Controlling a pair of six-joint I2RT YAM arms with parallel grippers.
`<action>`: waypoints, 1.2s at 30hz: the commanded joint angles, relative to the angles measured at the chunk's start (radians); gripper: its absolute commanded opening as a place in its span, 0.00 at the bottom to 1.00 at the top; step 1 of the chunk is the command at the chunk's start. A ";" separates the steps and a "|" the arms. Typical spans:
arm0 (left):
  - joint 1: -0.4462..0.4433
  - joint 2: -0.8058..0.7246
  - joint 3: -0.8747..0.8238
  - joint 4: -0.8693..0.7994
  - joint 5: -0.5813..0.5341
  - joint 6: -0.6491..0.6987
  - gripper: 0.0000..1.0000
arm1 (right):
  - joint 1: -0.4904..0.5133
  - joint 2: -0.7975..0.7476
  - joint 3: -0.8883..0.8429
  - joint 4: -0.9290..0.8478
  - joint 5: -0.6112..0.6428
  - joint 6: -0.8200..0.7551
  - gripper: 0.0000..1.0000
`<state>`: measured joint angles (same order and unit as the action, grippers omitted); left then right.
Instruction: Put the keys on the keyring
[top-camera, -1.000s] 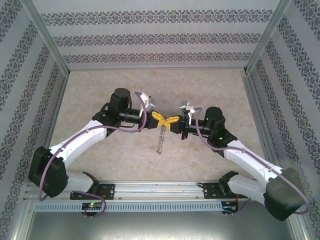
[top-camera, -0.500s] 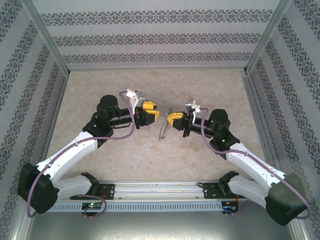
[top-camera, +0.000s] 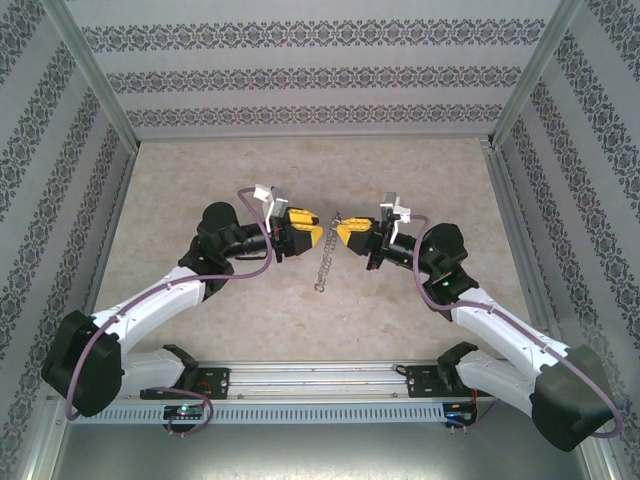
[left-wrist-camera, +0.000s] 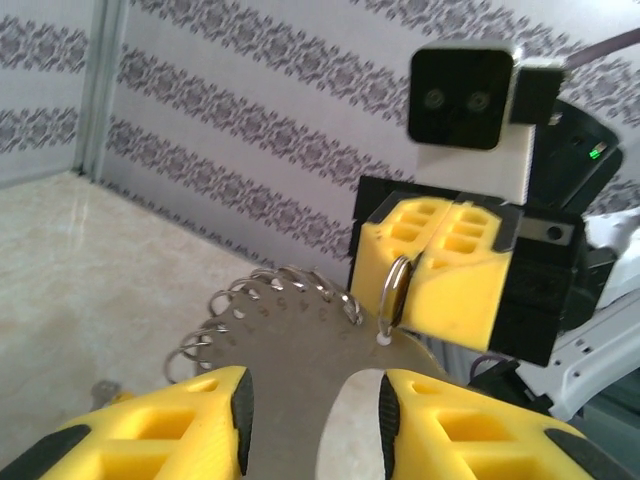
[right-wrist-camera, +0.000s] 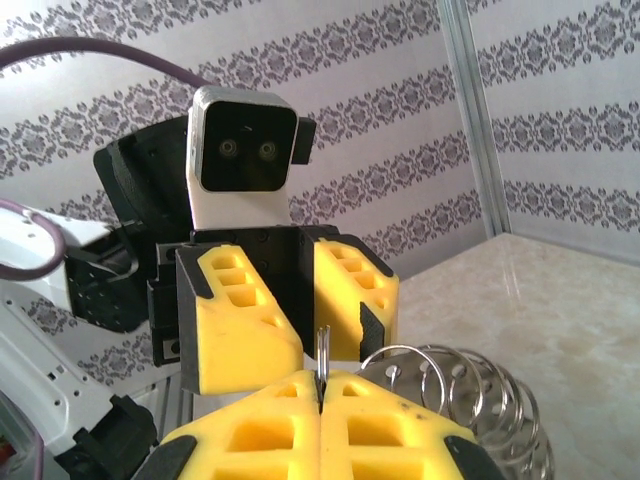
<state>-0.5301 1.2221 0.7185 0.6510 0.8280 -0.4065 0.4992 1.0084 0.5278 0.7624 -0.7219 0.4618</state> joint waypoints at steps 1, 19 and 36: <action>-0.008 0.035 -0.025 0.226 0.059 -0.115 0.38 | -0.003 0.019 -0.003 0.133 0.000 0.046 0.00; -0.018 0.141 -0.022 0.474 0.109 -0.253 0.35 | 0.018 0.084 0.015 0.195 -0.010 0.076 0.00; -0.025 0.150 -0.024 0.490 0.111 -0.259 0.08 | 0.023 0.100 0.019 0.193 -0.001 0.072 0.00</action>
<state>-0.5415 1.3743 0.6991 1.0500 0.9092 -0.6632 0.5137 1.1091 0.5278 0.8955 -0.7231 0.5293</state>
